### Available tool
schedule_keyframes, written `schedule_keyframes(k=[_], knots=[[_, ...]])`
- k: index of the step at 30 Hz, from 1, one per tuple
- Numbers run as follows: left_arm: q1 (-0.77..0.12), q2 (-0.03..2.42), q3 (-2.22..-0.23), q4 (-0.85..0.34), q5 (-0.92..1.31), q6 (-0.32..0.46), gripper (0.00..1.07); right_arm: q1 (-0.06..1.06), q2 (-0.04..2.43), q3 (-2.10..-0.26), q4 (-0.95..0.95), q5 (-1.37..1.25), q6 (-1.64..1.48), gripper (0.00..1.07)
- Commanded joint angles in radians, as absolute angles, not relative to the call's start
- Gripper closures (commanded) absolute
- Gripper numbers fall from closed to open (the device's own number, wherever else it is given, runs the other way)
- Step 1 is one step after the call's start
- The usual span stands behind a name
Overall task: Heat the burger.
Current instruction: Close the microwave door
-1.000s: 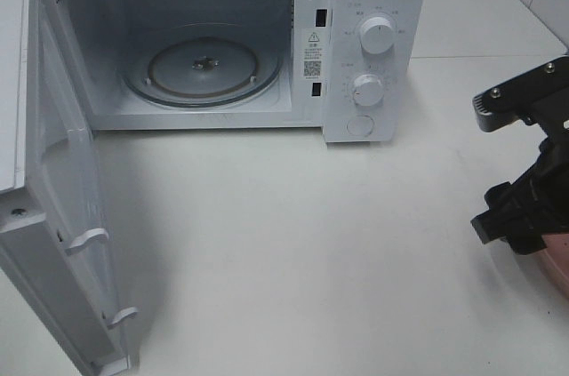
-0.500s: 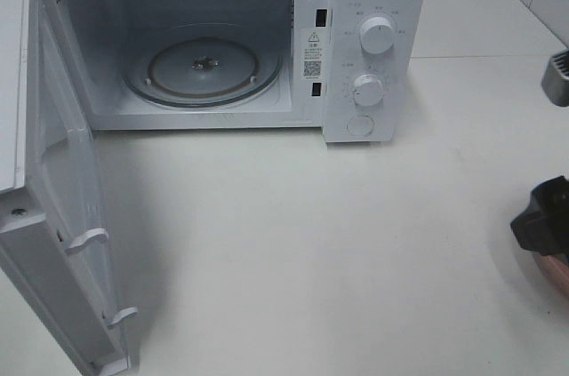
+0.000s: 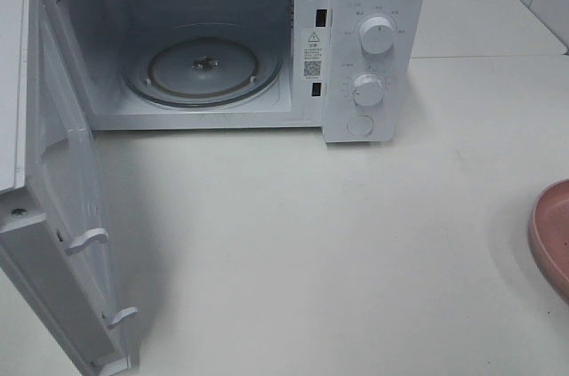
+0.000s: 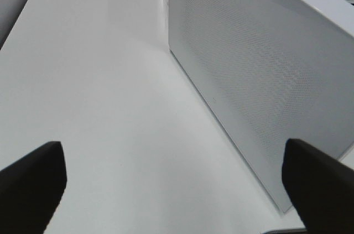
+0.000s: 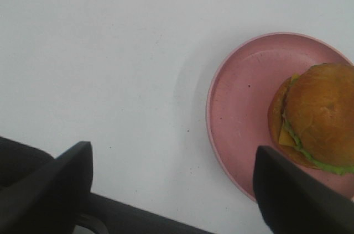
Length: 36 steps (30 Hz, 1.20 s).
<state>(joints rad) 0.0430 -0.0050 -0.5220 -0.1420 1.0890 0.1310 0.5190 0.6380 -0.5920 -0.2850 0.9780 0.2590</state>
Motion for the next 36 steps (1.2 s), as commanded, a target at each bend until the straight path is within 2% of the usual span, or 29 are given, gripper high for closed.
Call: schedule_keyframes(k=[1, 14, 27, 36], knots=[[0.045, -0.011, -0.521, -0.142, 1.077, 0.129, 0.09, 0.517, 0.577, -0.595, -0.280, 1.019, 0.246, 0.32], [0.045, -0.011, -0.521, -0.142, 1.077, 0.129, 0.09, 0.485, 0.343, -0.498, -0.276, 0.975, 0.243, 0.32], [0.045, -0.011, -0.521, -0.142, 1.077, 0.129, 0.09, 0.196, 0.113, -0.497, -0.194, 0.966, 0.151, 0.32], [0.045, -0.013, -0.521, -0.144, 1.077, 0.129, 0.09, 0.073, -0.030, -0.494, -0.146, 0.961, 0.071, 0.32]])
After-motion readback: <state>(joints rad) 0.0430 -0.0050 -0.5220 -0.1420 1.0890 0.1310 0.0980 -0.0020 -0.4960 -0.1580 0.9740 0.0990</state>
